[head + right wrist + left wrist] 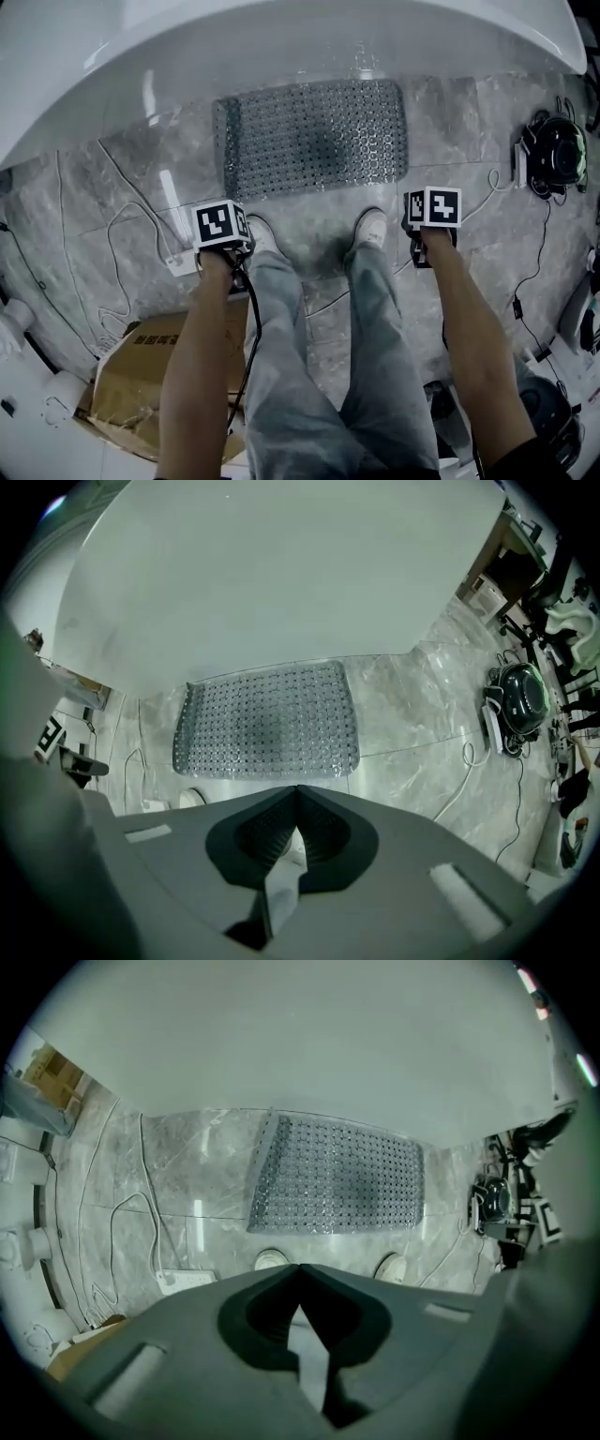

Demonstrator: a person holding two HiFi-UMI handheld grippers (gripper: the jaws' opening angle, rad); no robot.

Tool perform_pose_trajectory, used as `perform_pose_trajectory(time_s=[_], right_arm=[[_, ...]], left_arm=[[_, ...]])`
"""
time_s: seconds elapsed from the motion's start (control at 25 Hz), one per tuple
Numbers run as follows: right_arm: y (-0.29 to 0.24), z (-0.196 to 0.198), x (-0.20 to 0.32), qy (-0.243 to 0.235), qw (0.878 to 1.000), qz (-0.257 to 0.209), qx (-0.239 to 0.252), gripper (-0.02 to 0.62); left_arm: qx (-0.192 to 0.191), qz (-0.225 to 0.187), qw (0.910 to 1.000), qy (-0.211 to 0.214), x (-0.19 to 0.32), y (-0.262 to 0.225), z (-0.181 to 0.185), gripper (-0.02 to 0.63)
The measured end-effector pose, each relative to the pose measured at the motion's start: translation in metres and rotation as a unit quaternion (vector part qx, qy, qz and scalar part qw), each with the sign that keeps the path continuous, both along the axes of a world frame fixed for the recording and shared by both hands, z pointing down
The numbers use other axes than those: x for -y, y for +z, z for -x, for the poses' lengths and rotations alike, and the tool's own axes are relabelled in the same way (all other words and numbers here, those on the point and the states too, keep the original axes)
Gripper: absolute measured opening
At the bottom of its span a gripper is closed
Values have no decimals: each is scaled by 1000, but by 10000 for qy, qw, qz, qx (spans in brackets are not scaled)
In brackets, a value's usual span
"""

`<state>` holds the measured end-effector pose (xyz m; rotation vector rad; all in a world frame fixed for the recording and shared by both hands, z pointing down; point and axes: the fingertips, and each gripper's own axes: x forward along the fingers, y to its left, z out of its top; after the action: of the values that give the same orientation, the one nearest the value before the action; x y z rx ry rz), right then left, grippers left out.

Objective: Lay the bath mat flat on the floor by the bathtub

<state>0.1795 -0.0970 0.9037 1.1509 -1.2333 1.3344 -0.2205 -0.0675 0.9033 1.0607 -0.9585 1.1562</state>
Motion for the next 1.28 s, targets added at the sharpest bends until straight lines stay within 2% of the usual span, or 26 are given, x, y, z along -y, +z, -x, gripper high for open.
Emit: perform_pose_trajectory(time_s=[0.2,0.36,0.6,0.72,0.96,1.16,1.28], right_arm=[[-23,-5,-18,92,9999,68,46,6],[-47,-16,-22,338,9994,34,58,6],[-87,-27,-15,429,9989,-143,88,6],[-112,-35,-18,561,9982,-169,124,6],[-162,-52,-22,1116,9928,-322,284,6],[-197,-46,-27,1159,9907,-509,494,6],[-220,-38,-28,936,9918,-594,632,6]], left_arm=[[-92,-111,9999,-68,0,-32,-11,5],[-93,-224,9997,-55,4,-60,-14,5],[471,-681,9940,-709,4,-102,12,5],[452,-658,9940,-753,-14,-123,6,5],[371,-599,9944,-792,-34,-168,-2,5],[262,-755,9927,-901,-34,-210,-14,5],[190,-813,9928,-858,-30,-237,-31,5]])
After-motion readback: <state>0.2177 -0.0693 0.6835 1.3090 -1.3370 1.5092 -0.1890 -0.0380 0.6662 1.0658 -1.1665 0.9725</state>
